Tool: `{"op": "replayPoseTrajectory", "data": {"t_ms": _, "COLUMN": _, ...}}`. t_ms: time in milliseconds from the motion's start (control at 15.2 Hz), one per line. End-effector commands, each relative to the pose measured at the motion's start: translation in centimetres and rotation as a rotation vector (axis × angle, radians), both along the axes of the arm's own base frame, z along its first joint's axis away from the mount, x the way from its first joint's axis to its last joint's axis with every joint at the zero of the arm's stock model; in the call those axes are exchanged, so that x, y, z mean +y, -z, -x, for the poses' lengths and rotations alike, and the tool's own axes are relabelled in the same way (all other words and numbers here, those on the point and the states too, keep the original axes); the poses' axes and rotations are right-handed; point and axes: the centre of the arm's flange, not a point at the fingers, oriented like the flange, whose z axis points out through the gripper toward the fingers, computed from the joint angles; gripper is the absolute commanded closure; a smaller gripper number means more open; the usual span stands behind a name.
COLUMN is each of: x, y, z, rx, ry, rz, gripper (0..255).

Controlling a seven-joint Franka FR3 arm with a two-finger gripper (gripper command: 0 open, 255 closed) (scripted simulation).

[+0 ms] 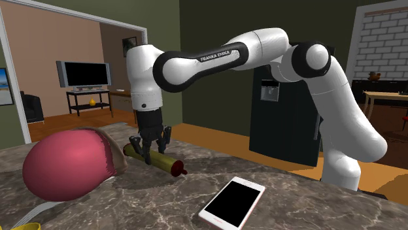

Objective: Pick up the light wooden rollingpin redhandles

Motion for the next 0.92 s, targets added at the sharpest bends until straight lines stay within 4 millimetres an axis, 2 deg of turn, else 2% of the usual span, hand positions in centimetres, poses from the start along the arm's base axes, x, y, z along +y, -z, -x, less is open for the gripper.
{"op": "replayPoseTrajectory", "data": {"t_ms": 0, "x": 0.0, "y": -0.4, "z": 0.0, "rx": 0.001, "ry": 0.000, "rz": 0.001, "gripper": 255}}
{"op": "replayPoseTrajectory", "data": {"t_ms": 858, "x": 0.0, "y": -7.3, "z": 0.0, "rx": 0.001, "ry": 0.000, "rz": 0.001, "gripper": 255}}
